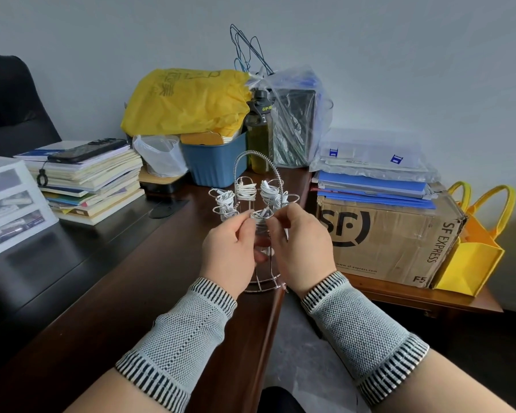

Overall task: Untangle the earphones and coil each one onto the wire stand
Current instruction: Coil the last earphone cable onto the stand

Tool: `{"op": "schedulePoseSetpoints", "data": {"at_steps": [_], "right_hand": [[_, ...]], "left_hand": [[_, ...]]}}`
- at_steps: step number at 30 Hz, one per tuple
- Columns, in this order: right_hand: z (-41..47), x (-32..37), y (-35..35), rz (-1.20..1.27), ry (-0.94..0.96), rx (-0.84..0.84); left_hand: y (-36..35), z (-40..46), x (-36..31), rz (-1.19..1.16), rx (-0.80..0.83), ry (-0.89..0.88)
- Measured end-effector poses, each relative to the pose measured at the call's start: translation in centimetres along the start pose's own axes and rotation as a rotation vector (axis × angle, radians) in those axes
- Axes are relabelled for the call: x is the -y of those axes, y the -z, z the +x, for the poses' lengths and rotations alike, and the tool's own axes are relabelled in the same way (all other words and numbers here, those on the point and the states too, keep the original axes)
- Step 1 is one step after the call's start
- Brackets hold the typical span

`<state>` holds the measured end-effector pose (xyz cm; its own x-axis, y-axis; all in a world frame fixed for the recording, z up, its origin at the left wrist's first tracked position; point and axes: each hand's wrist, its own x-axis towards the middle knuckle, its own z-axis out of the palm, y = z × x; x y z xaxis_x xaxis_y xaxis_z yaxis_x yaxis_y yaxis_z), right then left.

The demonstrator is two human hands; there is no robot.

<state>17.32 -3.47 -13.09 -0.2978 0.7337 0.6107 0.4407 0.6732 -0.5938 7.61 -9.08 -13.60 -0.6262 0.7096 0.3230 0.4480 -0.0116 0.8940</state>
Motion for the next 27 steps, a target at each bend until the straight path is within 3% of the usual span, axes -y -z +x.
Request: {"op": "schedulePoseSetpoints", "data": {"at_steps": [8,17,24,27], "right_hand": [[0.3,-0.4,0.5,0.091,-0.010,0.034],[0.1,-2.0,1.3,0.139,-0.017,0.087],[1.9,-3.1,4.1,-0.056,-0.071,0.203],[2.8,-2.9,5.0,-0.255,-0.066,0.146]], "left_hand": [[-0.8,-0.4,-0.1,-0.290,-0.027,0.077],[-1.6,0.0,0.5,-0.184,-0.050,-0.003],[-2.0,-0.2,0.7,-0.208,-0.051,0.014],[-2.0,-0.3,0.6,-0.223,-0.051,0.004]]}}
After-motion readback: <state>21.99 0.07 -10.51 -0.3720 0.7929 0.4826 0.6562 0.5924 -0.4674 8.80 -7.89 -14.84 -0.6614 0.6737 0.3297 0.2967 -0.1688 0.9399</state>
